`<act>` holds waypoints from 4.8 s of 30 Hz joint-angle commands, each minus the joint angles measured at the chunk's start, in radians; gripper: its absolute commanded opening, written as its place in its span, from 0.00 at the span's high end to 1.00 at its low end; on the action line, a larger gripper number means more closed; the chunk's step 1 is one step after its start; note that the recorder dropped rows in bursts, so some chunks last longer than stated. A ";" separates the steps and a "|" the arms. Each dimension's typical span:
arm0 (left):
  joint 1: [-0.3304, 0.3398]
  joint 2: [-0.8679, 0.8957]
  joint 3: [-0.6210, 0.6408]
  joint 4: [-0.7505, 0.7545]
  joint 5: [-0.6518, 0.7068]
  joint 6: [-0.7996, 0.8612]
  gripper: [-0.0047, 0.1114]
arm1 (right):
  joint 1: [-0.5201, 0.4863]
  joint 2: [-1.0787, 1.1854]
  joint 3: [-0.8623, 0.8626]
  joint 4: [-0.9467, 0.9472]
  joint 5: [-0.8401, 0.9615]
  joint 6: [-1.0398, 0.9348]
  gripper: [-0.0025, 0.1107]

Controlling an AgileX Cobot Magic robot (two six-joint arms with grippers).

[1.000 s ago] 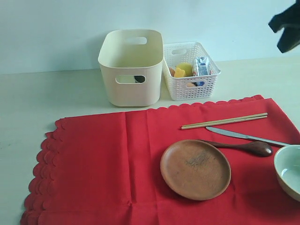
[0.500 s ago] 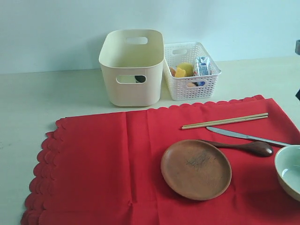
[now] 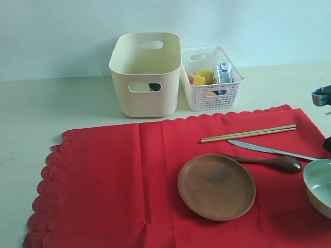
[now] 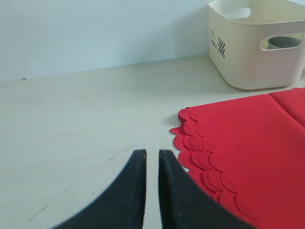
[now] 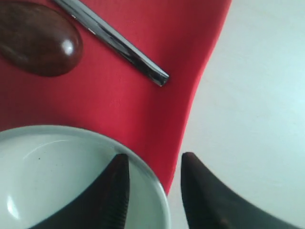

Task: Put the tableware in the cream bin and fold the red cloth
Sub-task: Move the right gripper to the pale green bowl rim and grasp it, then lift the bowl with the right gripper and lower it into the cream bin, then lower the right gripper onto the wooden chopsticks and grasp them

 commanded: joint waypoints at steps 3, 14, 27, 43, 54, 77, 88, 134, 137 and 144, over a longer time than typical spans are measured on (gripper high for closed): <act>-0.005 -0.006 -0.001 0.006 -0.005 0.003 0.86 | -0.005 0.067 0.005 -0.007 -0.036 0.004 0.65; -0.005 -0.006 -0.001 0.006 -0.005 0.003 0.86 | -0.005 0.084 -0.005 0.065 -0.006 -0.008 0.71; -0.005 -0.006 -0.001 0.006 -0.005 0.003 0.86 | -0.005 0.084 -0.005 0.101 0.060 -0.008 0.66; -0.005 -0.006 -0.001 0.006 -0.005 0.003 0.86 | -0.003 -0.106 -0.105 0.277 0.084 -0.009 0.98; -0.005 -0.006 -0.001 0.006 -0.005 0.003 0.86 | 0.067 -0.121 -0.428 0.523 0.080 -0.008 0.98; -0.005 -0.006 -0.001 0.006 -0.005 0.003 0.86 | 0.397 0.656 -1.393 0.560 -0.149 -0.015 0.98; -0.005 -0.006 -0.001 0.006 -0.005 0.003 0.86 | 0.398 0.799 -1.430 0.777 -0.305 -0.279 0.98; -0.005 -0.006 -0.001 0.006 -0.005 0.003 0.86 | 0.294 0.306 -0.772 0.387 0.265 -0.020 0.58; -0.005 -0.006 -0.001 0.006 -0.005 0.003 0.86 | 0.294 0.255 -0.647 0.388 0.216 -0.037 0.58; -0.005 -0.006 -0.001 0.006 -0.005 0.003 0.86 | 0.294 0.192 -0.391 0.423 0.182 -0.131 0.58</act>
